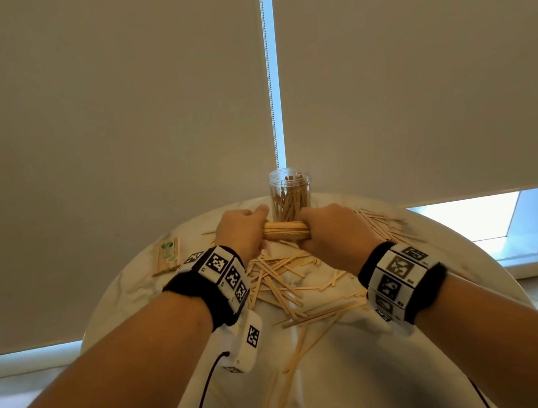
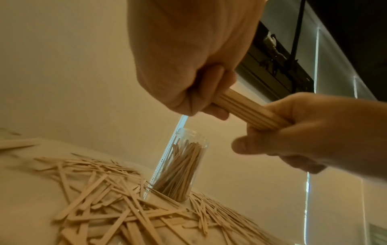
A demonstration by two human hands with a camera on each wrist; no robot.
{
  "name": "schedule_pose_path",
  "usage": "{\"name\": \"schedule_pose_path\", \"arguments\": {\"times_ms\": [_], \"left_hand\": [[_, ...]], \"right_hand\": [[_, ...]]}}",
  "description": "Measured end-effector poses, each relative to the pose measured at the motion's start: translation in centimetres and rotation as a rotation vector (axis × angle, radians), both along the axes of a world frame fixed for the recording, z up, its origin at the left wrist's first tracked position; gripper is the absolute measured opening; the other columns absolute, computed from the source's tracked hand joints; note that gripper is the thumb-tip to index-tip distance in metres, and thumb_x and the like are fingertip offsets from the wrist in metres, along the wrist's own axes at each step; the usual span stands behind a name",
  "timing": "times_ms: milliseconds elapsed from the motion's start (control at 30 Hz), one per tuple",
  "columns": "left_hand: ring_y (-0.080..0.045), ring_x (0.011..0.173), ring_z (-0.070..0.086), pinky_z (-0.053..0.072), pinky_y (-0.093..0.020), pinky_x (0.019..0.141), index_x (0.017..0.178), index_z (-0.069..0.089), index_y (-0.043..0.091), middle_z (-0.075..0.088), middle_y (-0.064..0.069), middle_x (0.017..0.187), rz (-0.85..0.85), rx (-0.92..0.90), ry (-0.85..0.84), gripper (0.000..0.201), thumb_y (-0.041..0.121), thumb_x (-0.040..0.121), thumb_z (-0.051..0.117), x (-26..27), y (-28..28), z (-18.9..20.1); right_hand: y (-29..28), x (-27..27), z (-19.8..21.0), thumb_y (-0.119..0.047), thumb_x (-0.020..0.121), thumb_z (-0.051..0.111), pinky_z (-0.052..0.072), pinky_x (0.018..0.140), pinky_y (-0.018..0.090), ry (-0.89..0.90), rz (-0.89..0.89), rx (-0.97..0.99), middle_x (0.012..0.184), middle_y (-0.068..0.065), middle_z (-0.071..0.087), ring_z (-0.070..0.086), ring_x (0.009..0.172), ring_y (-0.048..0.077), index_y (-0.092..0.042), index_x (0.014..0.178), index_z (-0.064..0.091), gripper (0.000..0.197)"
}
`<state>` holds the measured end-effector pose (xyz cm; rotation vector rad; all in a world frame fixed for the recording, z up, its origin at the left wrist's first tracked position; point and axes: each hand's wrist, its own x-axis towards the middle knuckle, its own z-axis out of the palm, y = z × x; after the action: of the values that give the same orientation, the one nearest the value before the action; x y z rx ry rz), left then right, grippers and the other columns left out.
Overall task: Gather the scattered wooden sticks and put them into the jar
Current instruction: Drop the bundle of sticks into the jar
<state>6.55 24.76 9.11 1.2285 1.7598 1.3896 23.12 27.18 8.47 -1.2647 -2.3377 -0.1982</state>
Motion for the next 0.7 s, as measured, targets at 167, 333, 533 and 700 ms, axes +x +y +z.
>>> {"name": "schedule_pose_path", "arguments": {"times_ms": [167, 333, 533, 700], "left_hand": [[-0.008, 0.045, 0.052, 0.040, -0.016, 0.038, 0.098, 0.069, 0.003, 0.075, -0.015, 0.082, -0.236, -0.087, -0.241, 0.036, 0.038, 0.097, 0.062, 0.6, -0.5, 0.1], [-0.008, 0.042, 0.049, 0.037, -0.016, 0.036, 0.087, 0.065, 0.009, 0.062, -0.001, 0.061, -0.220, -0.106, -0.368, 0.034, 0.040, 0.098, 0.059, 0.4, -0.2, 0.1], [-0.008, 0.039, 0.032, 0.022, -0.020, 0.038, 0.082, 0.060, 0.015, 0.053, 0.005, 0.053, -0.278, -0.191, -0.361, 0.048, 0.057, 0.099, 0.045, 0.7, 0.4, 0.6], [-0.014, 0.057, 0.056, 0.043, -0.025, 0.054, 0.101, 0.069, 0.013, 0.078, -0.010, 0.090, -0.271, -0.266, -0.161, 0.076, 0.076, 0.093, 0.028, -0.4, 2.4, 1.2]], "right_hand": [[0.6, -0.2, 0.7, -0.059, 0.091, 0.055, 0.041, 0.055, 0.027, -0.132, -0.094, 0.045, 0.069, -0.008, 0.058, 0.056, 0.062, 0.014, -0.025, 0.089, 0.066, 0.036], [0.2, 0.2, 0.6, -0.072, 0.087, 0.050, 0.055, 0.064, 0.031, -0.176, 0.059, 0.036, 0.078, -0.008, 0.063, 0.060, 0.067, 0.013, -0.028, 0.104, 0.060, 0.048], [0.7, 0.8, 1.1, -0.084, 0.084, 0.013, 0.042, 0.054, 0.028, -0.123, 0.118, -0.076, 0.062, -0.005, 0.059, 0.056, 0.057, 0.010, -0.024, 0.082, 0.061, 0.077], [3.7, 2.0, 3.0, -0.080, 0.090, 0.012, 0.039, 0.051, 0.022, -0.168, 0.044, -0.110, 0.057, -0.004, 0.051, 0.049, 0.050, 0.010, -0.021, 0.076, 0.067, 0.082]]}}
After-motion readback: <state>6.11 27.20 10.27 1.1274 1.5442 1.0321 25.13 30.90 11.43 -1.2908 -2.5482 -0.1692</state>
